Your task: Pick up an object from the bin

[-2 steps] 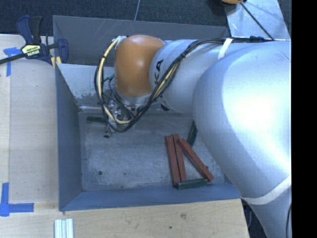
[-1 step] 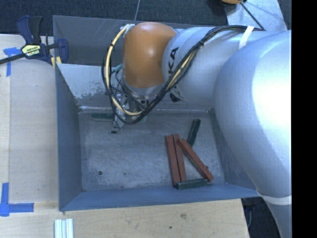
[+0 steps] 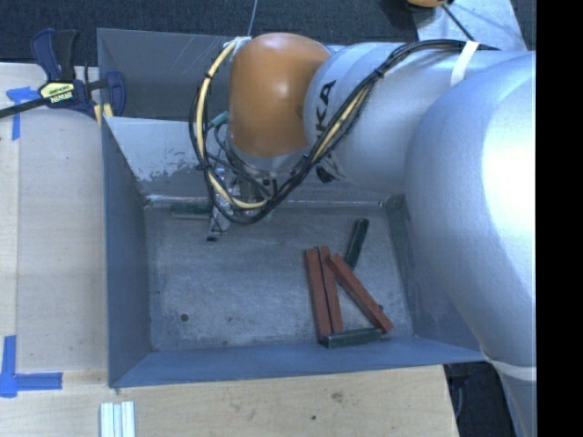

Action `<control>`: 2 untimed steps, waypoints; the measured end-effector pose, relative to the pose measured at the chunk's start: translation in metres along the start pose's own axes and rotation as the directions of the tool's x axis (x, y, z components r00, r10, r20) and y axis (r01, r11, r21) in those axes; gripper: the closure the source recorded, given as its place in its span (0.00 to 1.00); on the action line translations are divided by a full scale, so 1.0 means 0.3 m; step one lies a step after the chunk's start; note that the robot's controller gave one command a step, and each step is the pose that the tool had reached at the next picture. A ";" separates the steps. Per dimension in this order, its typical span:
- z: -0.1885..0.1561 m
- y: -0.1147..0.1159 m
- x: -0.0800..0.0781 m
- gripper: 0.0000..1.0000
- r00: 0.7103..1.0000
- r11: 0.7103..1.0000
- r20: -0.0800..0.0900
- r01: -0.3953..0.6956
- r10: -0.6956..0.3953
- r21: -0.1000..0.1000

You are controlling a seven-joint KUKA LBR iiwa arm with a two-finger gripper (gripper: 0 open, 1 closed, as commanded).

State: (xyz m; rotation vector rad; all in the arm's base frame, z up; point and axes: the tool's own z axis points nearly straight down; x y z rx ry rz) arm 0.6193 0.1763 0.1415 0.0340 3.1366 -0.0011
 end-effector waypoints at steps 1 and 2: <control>0.032 -0.075 0.121 1.00 0.997 0.997 -0.001 0.079 -0.079 -0.002; -0.205 0.050 0.239 1.00 0.997 0.997 -0.002 0.077 -0.077 -0.001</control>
Offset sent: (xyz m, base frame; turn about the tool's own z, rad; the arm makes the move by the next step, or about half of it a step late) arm -0.0724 0.0166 0.0610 -0.0762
